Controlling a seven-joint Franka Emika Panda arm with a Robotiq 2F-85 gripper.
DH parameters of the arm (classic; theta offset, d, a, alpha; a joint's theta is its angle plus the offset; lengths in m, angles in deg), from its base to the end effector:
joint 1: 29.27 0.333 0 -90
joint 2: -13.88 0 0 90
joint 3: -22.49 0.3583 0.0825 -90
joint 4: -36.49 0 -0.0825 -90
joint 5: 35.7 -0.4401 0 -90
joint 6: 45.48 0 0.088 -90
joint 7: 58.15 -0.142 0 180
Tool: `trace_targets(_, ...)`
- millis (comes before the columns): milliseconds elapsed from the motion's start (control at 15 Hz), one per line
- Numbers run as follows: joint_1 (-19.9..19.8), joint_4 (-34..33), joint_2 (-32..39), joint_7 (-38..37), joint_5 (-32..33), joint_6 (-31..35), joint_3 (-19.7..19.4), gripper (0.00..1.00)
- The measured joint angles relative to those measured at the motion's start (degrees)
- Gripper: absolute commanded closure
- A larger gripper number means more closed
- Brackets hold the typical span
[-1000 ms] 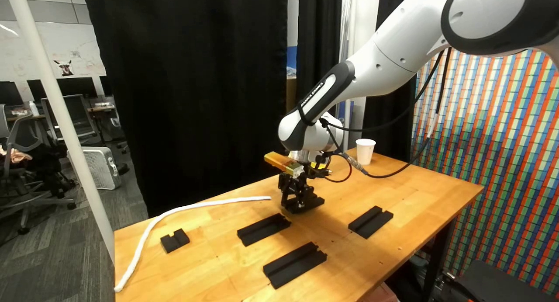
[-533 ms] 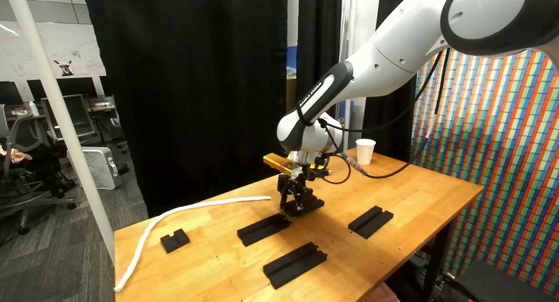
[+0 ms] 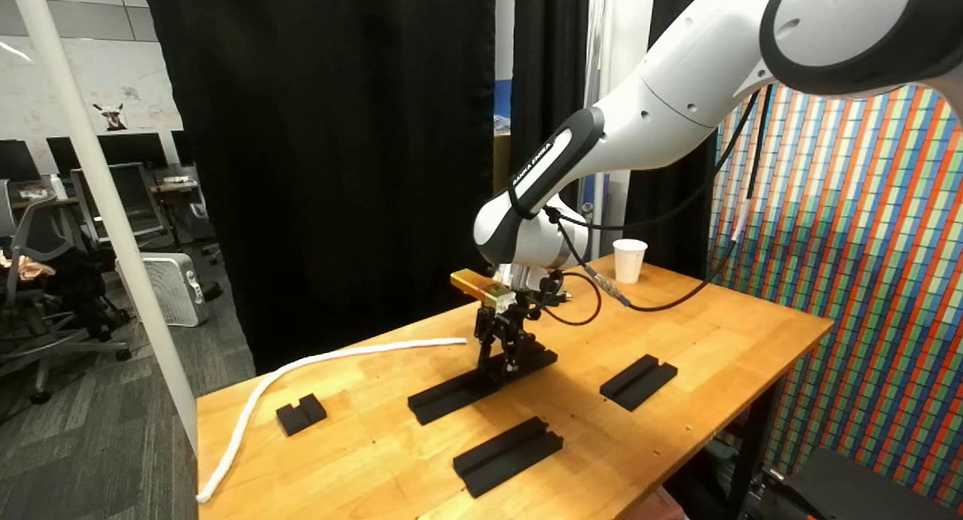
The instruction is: Arrange the black objects on the table
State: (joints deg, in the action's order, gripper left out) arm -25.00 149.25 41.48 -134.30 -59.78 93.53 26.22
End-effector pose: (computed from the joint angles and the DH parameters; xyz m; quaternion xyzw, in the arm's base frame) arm 0.6621 0.1036 0.1845 -0.7168 0.6809 0.1100 0.1025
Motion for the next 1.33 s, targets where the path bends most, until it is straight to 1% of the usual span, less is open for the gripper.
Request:
trace_targets(333,0.0,0.2,-0.1,0.0,-1.4,0.0,0.0,0.55)
trace_targets(1333,0.0,0.2,0.0,-0.2,-1.5,0.0,-0.1,0.55)
